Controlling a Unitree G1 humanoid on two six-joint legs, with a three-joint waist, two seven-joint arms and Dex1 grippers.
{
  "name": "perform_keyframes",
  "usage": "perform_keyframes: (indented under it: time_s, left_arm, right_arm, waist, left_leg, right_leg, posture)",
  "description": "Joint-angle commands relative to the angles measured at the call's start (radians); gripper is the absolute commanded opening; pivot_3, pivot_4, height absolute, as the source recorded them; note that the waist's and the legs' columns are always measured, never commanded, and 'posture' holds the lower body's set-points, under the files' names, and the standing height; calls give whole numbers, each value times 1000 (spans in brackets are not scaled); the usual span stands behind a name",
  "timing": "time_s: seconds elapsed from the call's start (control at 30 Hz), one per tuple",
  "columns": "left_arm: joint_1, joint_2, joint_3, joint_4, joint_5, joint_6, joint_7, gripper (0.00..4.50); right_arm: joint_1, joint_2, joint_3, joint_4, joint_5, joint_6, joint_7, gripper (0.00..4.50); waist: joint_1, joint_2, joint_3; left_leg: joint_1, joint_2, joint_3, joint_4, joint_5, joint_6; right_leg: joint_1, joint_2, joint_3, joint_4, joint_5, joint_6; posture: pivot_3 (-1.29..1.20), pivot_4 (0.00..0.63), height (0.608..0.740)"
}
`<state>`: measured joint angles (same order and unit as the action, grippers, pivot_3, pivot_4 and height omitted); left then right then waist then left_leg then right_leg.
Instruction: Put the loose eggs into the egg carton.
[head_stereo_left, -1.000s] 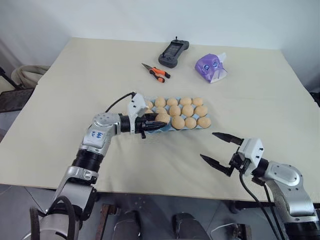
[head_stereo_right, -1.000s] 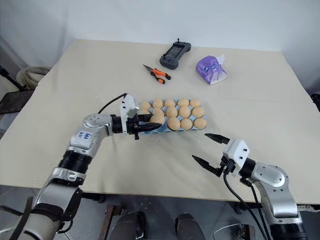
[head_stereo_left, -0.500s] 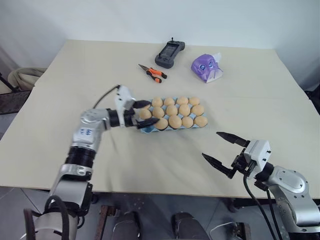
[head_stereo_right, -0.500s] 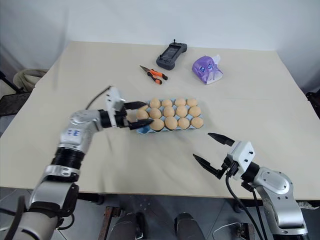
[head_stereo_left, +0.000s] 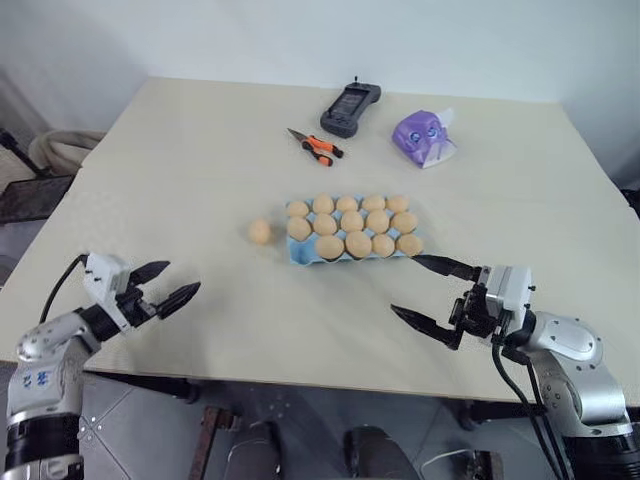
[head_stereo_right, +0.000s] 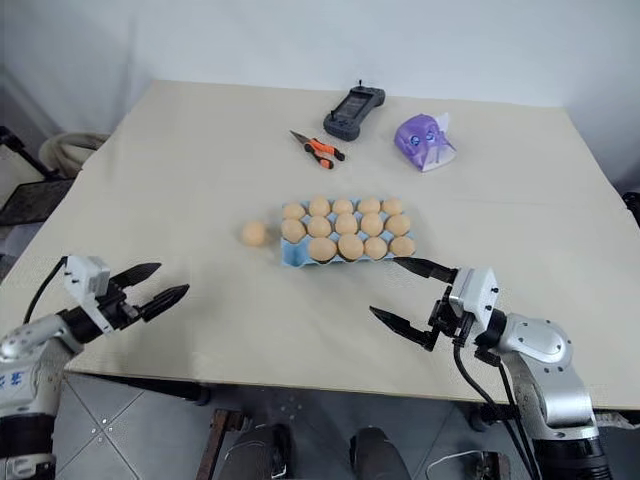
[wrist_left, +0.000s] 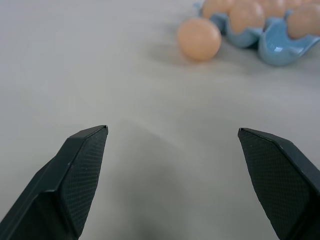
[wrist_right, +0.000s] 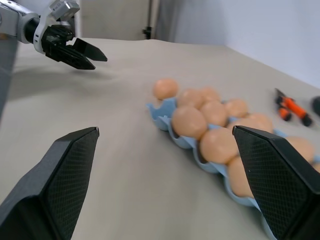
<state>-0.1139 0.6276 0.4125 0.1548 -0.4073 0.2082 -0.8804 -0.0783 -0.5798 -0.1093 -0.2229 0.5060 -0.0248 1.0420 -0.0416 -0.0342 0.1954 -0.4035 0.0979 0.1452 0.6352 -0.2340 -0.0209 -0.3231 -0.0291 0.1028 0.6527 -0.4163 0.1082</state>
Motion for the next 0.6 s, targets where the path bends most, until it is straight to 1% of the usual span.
perform_keyframes:
  time_s: [0.03,0.1,0.17,0.2,0.3,0.4,0.6]
  left_arm:
    - [17,-35,2,-114,-38,7,48,4379]
    - [22,-53,-16,-158,-60,35,51,4379]
    - [1,-65,-41,-163,-37,34,78,4379]
    - [-35,-75,-66,-145,-6,20,106,4379]
    - [-160,-102,-128,-67,45,22,176,4379]
    - [-311,-150,-189,39,82,18,220,4379]
    - [-524,-221,-269,269,163,-27,281,4379]
  right_arm:
    - [-19,-17,-28,33,10,-37,37,4500]
    - [-25,-20,-32,52,1,-49,46,4500]
    - [-28,-19,-35,65,-3,-57,50,4500]
    - [-27,-20,-39,67,-3,-58,50,4500]
    - [-18,-25,-50,70,-8,-63,50,4500]
    - [1,-32,-61,64,-12,-68,46,4500]
    - [37,-34,-72,38,-22,-72,27,4500]
  waist:
    - [5,0,0]
    - [7,0,0]
    - [7,0,0]
    - [6,0,0]
    - [13,0,0]
    - [12,0,0]
    - [1,0,0]
  left_leg:
    - [0,-1,0,0,-1,0]
    - [0,-1,0,-1,-3,0]
    - [0,-1,0,-1,-3,0]
    - [1,-1,0,-2,-2,-1]
    - [1,0,0,-3,1,2]
    - [0,-1,0,-2,3,-1]
    - [0,-3,4,-1,2,1]
  right_leg:
    - [0,-1,0,0,0,0]
    - [0,-2,0,0,2,0]
    - [0,-1,0,-1,2,0]
    - [0,0,0,-1,2,0]
    - [-1,2,0,-1,2,-1]
    - [0,3,-1,-1,2,-1]
    - [-1,6,4,-4,1,1]
  posture:
    - [0,150,740]
    - [0,150,740]
    - [0,150,740]
    - [0,150,740]
    - [0,150,740]
    - [0,150,740]
    - [0,150,740]
